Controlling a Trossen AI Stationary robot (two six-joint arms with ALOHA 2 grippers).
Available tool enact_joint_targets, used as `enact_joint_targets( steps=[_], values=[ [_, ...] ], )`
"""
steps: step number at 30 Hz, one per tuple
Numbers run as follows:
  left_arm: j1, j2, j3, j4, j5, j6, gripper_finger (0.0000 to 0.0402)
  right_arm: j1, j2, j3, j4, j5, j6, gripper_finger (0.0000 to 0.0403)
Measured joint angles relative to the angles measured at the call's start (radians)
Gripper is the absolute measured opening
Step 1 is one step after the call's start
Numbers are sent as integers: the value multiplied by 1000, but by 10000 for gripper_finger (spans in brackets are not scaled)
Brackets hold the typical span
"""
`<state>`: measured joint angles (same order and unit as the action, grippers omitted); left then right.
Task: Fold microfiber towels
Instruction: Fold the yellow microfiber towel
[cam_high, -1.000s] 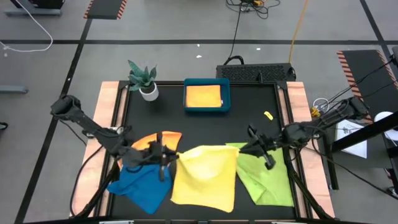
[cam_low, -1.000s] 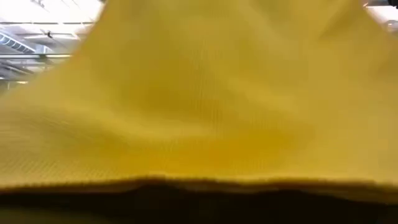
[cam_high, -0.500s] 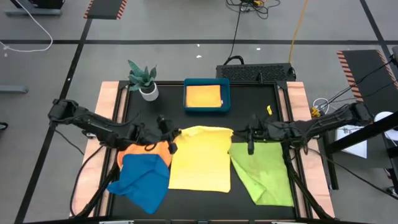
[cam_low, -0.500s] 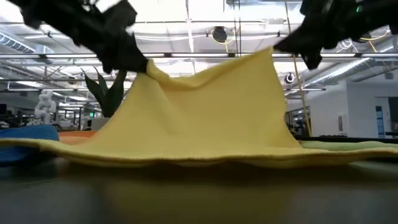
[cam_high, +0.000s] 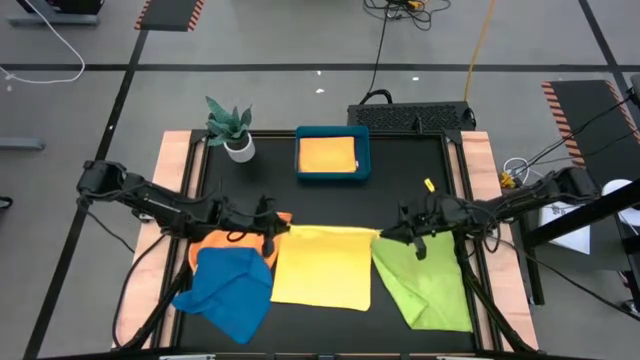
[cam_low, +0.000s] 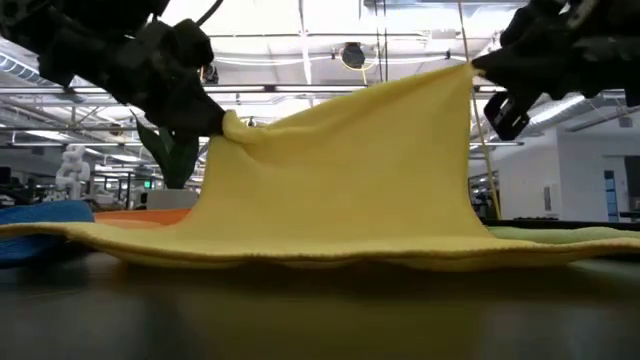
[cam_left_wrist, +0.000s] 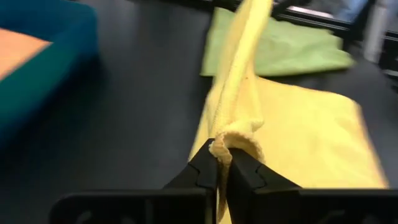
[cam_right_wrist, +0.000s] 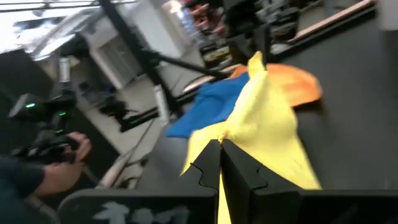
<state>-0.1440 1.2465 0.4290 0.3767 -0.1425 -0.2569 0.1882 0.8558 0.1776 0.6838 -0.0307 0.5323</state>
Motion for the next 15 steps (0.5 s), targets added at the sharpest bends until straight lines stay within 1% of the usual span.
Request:
enact_joint_targets(
  steps=[2, 5, 7, 10, 15],
  values=[
    [-25, 0, 0, -1, 14, 0, 21, 43, 13, -1, 1, 8, 6, 0],
    [-62, 0, 0, -7, 15, -1, 18, 113, 55, -2, 35, 57, 9, 0],
    [-86, 0, 0, -8, 15, -7, 10, 154, 95, -1, 73, 79, 10, 0],
    [-118, 0, 0, -9, 15, -11, 5, 207, 164, 5, 116, 84, 11, 0],
    [-172, 0, 0, -56, 14, -23, 25, 270, 286, 19, 201, 86, 13, 0]
  ],
)
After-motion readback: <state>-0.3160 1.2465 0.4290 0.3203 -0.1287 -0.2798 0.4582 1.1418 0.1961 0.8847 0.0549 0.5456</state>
